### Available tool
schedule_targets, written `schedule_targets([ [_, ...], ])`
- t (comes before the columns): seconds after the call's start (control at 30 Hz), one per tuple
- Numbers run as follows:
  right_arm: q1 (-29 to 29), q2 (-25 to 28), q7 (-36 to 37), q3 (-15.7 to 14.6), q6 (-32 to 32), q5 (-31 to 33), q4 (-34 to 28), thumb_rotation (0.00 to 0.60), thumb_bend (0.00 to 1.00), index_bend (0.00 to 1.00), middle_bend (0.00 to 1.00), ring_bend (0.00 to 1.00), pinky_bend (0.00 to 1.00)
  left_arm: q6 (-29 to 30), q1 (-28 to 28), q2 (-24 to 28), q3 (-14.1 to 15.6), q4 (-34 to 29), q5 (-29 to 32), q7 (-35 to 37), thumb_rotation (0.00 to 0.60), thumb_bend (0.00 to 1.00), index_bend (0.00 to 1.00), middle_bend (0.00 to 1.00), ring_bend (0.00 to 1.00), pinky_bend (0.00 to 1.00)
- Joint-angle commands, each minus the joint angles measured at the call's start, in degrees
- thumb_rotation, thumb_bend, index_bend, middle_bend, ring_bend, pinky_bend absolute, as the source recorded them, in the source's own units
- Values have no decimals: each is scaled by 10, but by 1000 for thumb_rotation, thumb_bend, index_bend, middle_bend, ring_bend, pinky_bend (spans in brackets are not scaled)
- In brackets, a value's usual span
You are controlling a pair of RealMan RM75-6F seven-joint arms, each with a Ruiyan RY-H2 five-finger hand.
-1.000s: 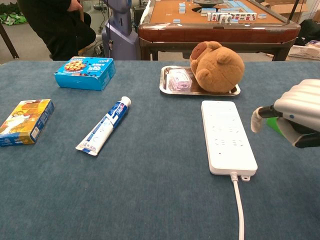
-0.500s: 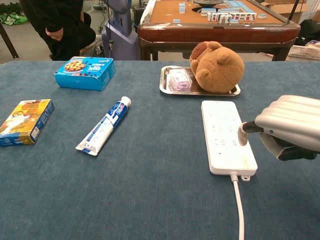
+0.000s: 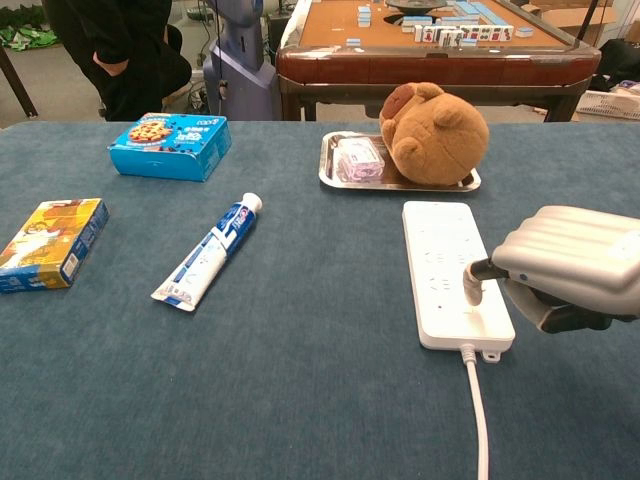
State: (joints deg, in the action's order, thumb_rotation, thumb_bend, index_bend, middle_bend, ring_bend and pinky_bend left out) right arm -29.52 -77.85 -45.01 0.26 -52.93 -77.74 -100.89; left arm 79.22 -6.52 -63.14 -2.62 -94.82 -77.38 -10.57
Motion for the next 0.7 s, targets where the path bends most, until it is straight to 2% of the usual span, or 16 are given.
schedule_targets([
  [0.03,-4,-3,-3,-2,1,5,1,600,1000,351,1000,1000,1000,1,0,0,0,0,0,0,600,198,366,220,251,447],
  [0.7,-28,-17,-17,-13,-2,38,10,600,1000,351,1000,1000,1000,2,1,3,-1,-1,2,5,600,198,366,220,251,447],
])
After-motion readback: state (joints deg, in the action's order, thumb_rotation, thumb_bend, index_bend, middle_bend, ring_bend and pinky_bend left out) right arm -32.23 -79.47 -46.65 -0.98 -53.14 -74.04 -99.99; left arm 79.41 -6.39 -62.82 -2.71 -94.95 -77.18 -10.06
